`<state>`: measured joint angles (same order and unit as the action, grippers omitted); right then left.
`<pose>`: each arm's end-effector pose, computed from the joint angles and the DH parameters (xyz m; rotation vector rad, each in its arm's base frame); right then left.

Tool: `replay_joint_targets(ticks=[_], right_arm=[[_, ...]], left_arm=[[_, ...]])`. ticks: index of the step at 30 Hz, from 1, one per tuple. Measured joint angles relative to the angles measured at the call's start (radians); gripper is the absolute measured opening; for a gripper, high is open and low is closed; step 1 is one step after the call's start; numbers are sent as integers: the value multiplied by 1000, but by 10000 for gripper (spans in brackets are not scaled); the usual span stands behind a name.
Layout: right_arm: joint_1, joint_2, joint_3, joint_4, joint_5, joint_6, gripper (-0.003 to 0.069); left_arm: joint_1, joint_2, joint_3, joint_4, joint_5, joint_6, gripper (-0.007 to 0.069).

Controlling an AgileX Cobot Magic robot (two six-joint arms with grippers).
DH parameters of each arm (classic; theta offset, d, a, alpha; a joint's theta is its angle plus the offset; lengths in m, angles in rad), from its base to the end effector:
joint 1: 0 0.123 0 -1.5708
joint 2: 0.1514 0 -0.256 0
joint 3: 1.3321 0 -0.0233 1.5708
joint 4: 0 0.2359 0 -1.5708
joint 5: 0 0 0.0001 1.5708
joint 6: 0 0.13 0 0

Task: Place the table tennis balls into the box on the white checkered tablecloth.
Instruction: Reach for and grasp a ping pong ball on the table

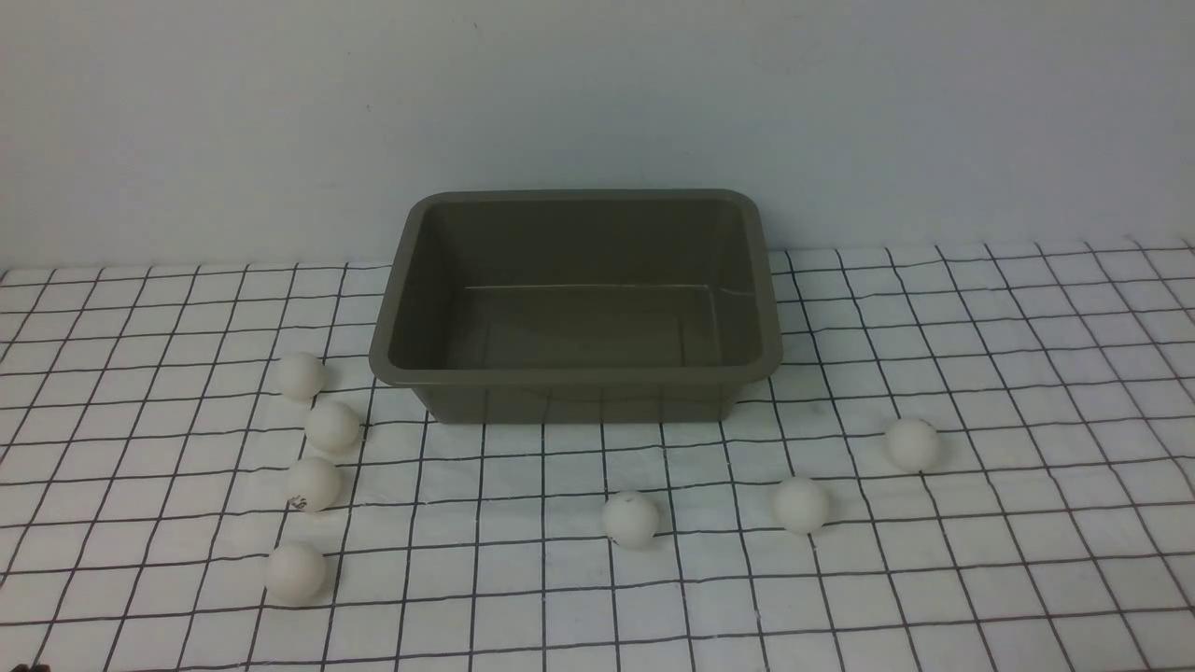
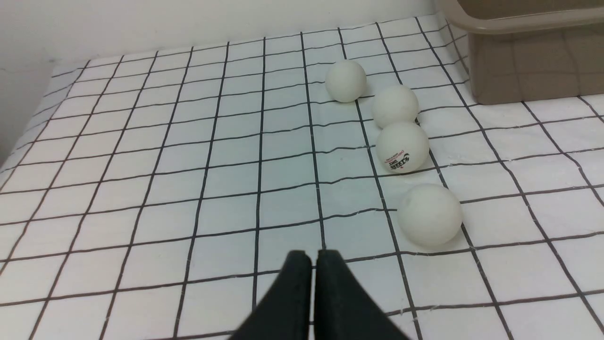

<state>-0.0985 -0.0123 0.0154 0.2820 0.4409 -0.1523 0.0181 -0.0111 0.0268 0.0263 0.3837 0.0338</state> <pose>0.1022 0.0054 0.1582 0.1131 1.9080 0.1175 0.1038 0.0032 0.1589 0.0310 1.8830 0.0616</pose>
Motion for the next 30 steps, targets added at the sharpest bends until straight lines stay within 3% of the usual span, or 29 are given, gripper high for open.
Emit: replay_joint_targets(ticks=[8,11,15,20,23,27,30], right_arm=[[0,0,0,0,0,0,-18],[0,0,0,69,-3,1,-18],[0,0,6,297,-7,2,-18],[0,0,7,740,-27,2,-18],[0,0,13,939,-37,2,-18],[0,0,13,1082,-71,2,-18],[-1,0,13,1106,-87,2,-18]], left_arm=[[0,0,0,0,0,0,-4],[0,0,0,0,0,0,-4],[0,0,0,0,0,0,-4],[0,0,0,-1,0,-1,-4],[0,0,0,-1,0,-1,-4],[0,0,0,-1,0,-1,-4],[0,0,0,-1,0,-1,-4]])
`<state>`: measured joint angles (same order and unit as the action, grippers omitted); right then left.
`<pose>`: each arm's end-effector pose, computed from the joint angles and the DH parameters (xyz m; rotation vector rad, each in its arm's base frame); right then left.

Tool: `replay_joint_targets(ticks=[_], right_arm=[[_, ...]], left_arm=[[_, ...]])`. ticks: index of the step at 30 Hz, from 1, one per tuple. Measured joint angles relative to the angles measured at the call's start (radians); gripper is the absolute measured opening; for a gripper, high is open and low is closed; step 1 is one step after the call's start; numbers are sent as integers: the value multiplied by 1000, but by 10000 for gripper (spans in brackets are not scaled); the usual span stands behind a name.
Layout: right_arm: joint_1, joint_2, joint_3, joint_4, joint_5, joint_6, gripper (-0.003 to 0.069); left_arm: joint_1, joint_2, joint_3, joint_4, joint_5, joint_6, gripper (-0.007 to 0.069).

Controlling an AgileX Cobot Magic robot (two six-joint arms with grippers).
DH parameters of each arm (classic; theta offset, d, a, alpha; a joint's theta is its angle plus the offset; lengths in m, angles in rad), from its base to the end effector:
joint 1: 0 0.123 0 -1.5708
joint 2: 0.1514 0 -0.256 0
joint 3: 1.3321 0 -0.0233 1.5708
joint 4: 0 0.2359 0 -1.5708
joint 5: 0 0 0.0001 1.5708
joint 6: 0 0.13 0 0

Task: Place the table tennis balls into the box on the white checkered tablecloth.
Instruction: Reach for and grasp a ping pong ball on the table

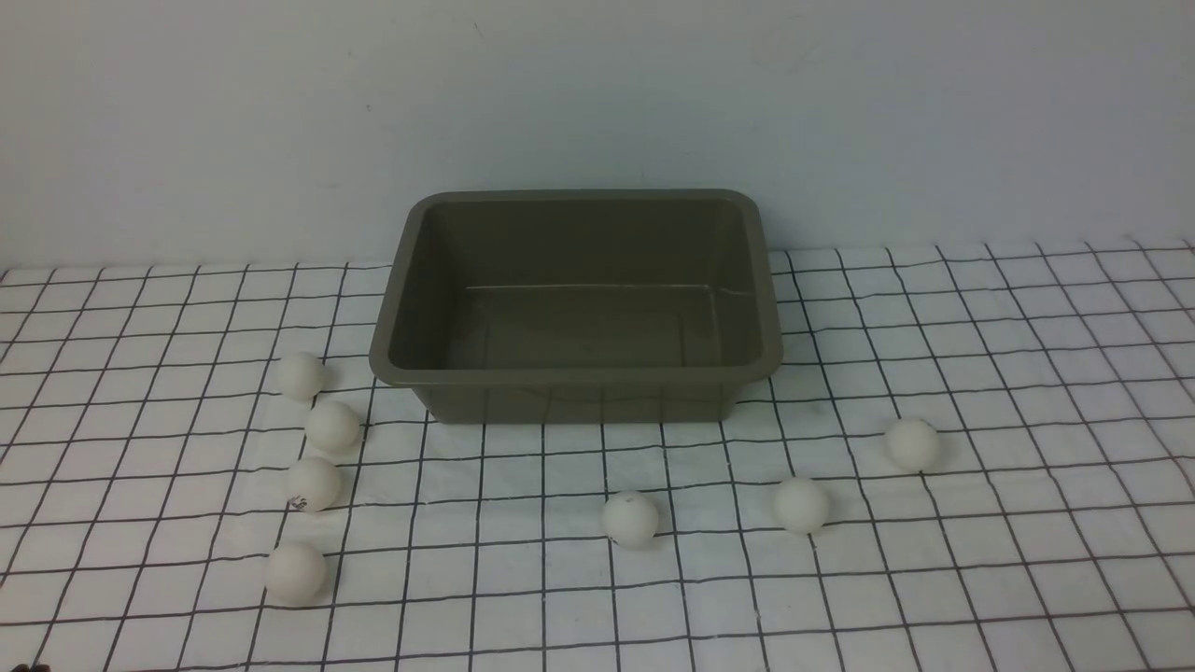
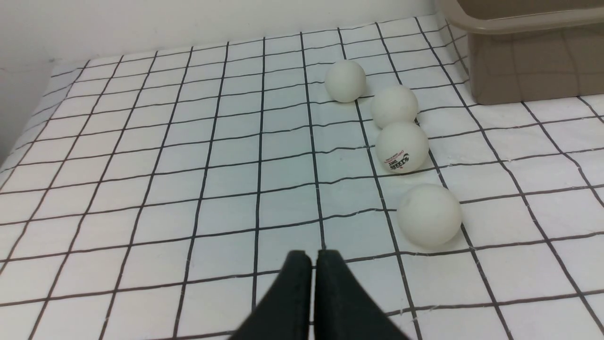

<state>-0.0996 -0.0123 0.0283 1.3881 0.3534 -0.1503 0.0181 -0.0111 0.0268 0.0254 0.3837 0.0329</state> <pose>0.1062 0.0339 0.1991 0.7922 1.4907 1.1381 0.1038 0.0031 0.1589 0.0296 1.8830 0.0600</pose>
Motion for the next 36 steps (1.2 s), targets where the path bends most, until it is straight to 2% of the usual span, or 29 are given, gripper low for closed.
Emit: replay_joint_targets(ticks=[4,7,10,13,16,19,25,31,36], right_arm=[[-1,0,0,3,1,0,-18],[-2,0,0,3,7,0,-18],[-2,0,0,3,12,-1,-18],[-2,0,0,3,8,-15,-18],[-2,0,0,3,8,-46,-18],[-2,0,0,3,8,-69,-18],[-2,0,0,3,49,-132,-18],[-2,0,-6,6,169,-389,-18],[-2,1,-74,-1,194,-454,-18]], left_arm=[[0,0,0,-3,0,0,-4],[0,0,0,-73,0,-44,-4],[0,0,0,-260,-2,-147,-4],[0,0,1,-501,-15,-233,-4],[0,0,1,-721,-43,-274,-4],[0,0,1,-859,-69,-272,-4],[0,0,1,-1006,-135,-238,-4],[0,0,1,-1150,-183,-228,-4],[0,0,1,-1192,-185,-228,-4]])
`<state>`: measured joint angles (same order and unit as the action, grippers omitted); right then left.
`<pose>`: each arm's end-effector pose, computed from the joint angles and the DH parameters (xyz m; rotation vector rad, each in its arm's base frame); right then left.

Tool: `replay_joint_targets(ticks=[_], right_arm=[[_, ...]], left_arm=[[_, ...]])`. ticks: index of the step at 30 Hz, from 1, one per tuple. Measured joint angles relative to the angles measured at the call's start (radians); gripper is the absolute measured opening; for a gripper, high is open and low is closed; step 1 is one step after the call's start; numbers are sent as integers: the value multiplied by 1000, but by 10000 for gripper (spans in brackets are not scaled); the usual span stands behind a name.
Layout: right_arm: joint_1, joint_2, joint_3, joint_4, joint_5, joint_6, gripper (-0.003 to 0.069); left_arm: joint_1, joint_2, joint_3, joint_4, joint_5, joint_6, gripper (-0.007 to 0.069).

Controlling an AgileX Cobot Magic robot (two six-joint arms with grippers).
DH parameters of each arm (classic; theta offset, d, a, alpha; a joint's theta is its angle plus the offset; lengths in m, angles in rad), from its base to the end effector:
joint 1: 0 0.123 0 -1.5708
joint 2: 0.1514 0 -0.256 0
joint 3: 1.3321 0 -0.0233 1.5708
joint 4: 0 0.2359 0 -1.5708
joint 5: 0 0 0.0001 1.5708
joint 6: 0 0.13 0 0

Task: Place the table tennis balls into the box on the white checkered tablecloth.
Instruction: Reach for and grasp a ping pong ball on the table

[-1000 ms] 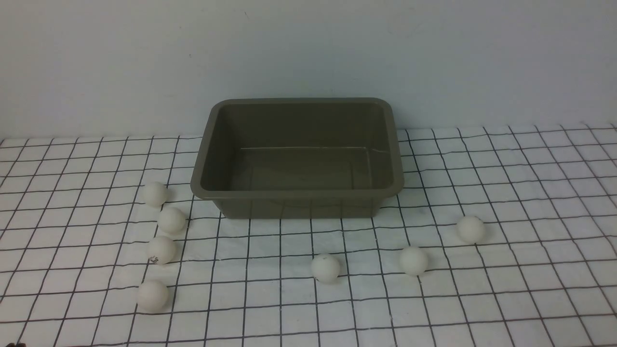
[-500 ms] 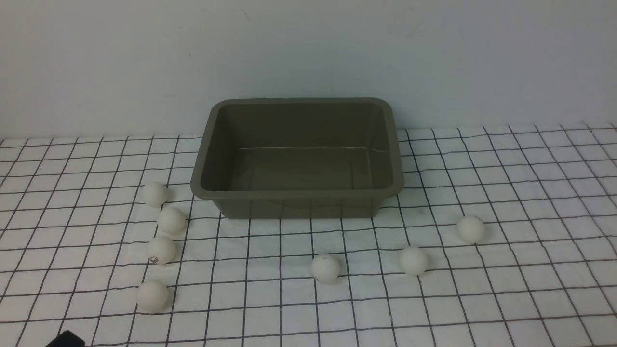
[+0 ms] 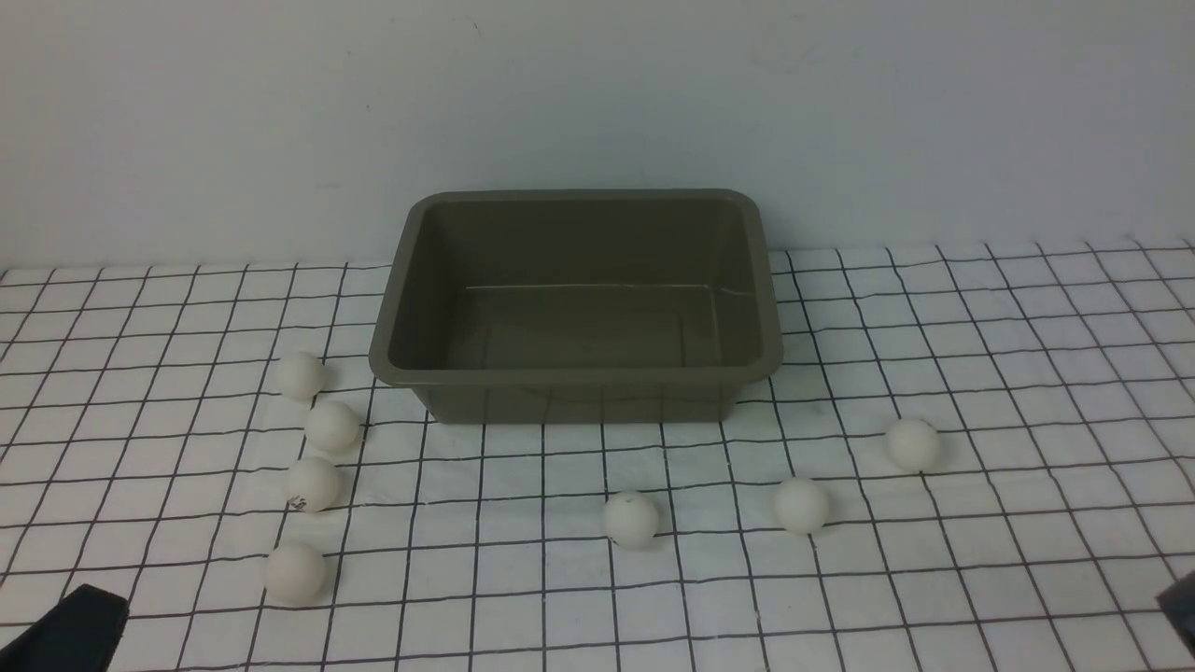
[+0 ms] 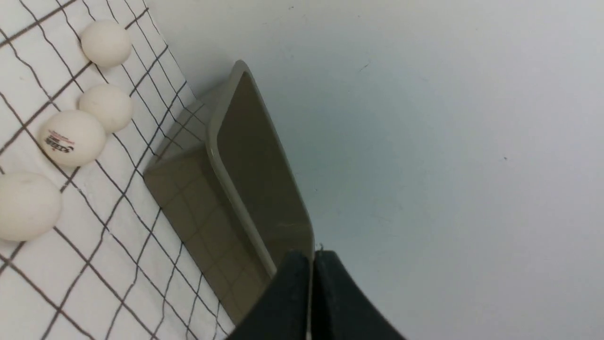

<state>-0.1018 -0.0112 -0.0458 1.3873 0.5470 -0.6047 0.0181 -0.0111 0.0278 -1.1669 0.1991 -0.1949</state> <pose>0.0945 0.0573 0.2195 0.2413 1.5986 0.9191 0.1084 -0.0218 0.1976 -0.9592 1.4152 -1.1685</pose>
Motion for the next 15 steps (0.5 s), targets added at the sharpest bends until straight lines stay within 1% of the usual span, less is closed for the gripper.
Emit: replay_joint_targets(ticks=[2,5,6,7,8,10,12,15], right_arm=[[0,10,-25,-14,9,-5,-18],[0,50,-78,-81,46,-14,-18],[0,67,-96,-111,62,-14,-18],[0,91,-120,-166,86,-16,-18],[0,117,-145,-202,111,-18,-17],[0,221,-233,-362,189,-17,-14],[0,301,-309,-450,229,-10,-13],[0,440,-419,-552,259,-1,-13]], left_arm=[[0,0,0,-5,-3,8,-4],[0,0,0,-6,-19,54,-4],[0,0,0,-8,-25,76,-4],[0,0,0,-9,-34,122,-4],[0,0,-1,-9,-38,179,-4],[0,0,-23,-9,-32,324,-4],[0,5,-76,-4,10,512,-4],[0,83,-159,3,85,747,-4]])
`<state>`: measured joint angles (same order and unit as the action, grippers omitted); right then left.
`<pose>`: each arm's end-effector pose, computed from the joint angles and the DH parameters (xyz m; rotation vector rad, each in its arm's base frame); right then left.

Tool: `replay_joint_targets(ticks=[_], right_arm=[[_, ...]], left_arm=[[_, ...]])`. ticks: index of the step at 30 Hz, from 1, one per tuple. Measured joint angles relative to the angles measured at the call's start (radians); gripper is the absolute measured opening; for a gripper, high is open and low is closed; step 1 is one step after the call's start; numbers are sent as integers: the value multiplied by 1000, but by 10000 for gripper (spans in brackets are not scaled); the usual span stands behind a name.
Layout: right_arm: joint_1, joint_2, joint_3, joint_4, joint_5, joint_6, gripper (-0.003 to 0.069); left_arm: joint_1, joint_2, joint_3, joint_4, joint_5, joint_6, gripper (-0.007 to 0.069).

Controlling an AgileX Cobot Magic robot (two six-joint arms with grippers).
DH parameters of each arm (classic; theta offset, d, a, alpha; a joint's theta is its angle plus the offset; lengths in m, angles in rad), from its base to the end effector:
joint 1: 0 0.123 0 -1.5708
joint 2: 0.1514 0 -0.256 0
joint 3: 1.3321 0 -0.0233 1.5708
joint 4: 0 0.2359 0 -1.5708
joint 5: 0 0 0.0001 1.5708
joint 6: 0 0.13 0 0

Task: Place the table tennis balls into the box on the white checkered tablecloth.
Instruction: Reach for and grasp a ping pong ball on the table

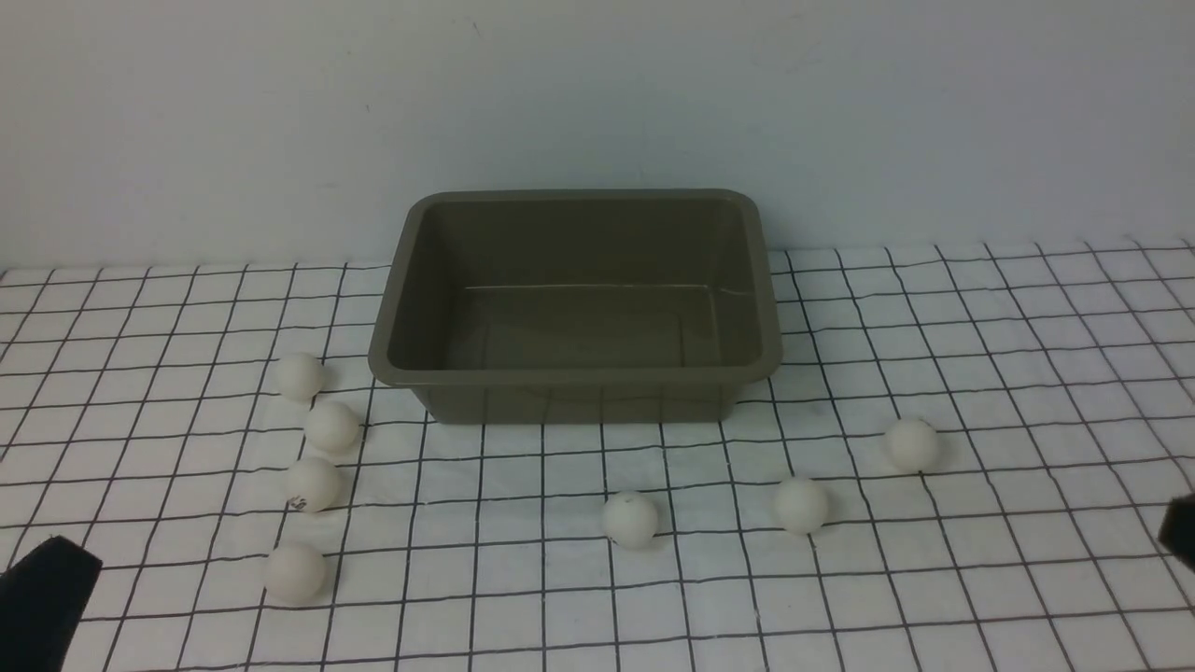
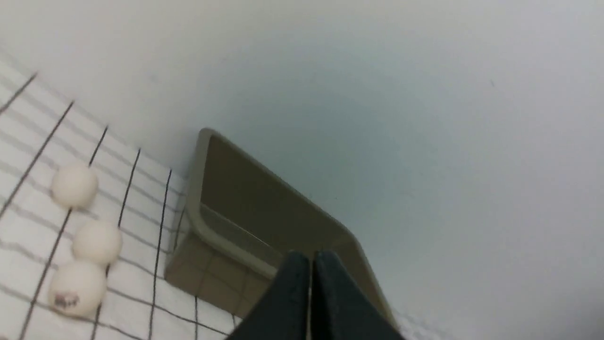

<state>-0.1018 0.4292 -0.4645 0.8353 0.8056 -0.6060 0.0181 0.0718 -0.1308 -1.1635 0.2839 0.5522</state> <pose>0.1207 0.0576 0.2639 -0.1978 2.0091 0.5437 0.1065 -0.0316 0.2410 -0.2716 1.5542 -0.6559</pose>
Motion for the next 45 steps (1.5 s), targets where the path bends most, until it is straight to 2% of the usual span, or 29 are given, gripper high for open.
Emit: replay_joint_targets(ticks=[7,9,11,14,16,18,20,22,26,27,29,31,32,34,37,41,45], right_arm=[[0,195,-116,-100,13,3,-13],[0,266,-150,-148,26,3,-13],[0,344,-188,-207,39,5,-12],[0,424,-236,-228,61,6,-11],[2,469,-266,-235,75,7,-11],[16,509,-295,-250,76,12,-11],[46,559,-321,-275,76,30,-11],[102,627,-364,-335,76,74,-11],[196,718,-419,-473,76,179,-11],[240,757,-446,-552,76,233,-11],[283,794,-475,-640,78,305,-11],[359,862,-534,-822,81,478,-11],[365,867,-539,-835,81,478,-11],[410,921,-582,-969,82,600,-11],[440,999,-633,-1076,89,691,-11],[443,1145,-709,-1099,95,725,-10],[443,1231,-771,-1053,100,705,-1]], left_arm=[[0,292,-148,93,106,275,-4],[0,405,-215,169,147,311,-4],[0,541,-291,303,196,318,-4],[0,648,-366,449,254,310,-4],[0,717,-424,563,306,266,-4],[0,803,-490,711,373,114,-4],[0,857,-524,802,407,-36,-4],[0,900,-548,879,435,-140,-4],[0,951,-573,977,475,-245,-4],[0,966,-578,1007,483,-273,-4],[0,986,-583,1046,494,-307,-4],[0,988,-583,1052,494,-323,-4],[0,988,-583,1053,494,-323,-4],[0,988,-584,1055,494,-329,-4],[0,988,-584,1055,494,-330,-4],[0,988,-584,1055,494,-330,-4],[0,988,-584,1051,499,-330,-4]])
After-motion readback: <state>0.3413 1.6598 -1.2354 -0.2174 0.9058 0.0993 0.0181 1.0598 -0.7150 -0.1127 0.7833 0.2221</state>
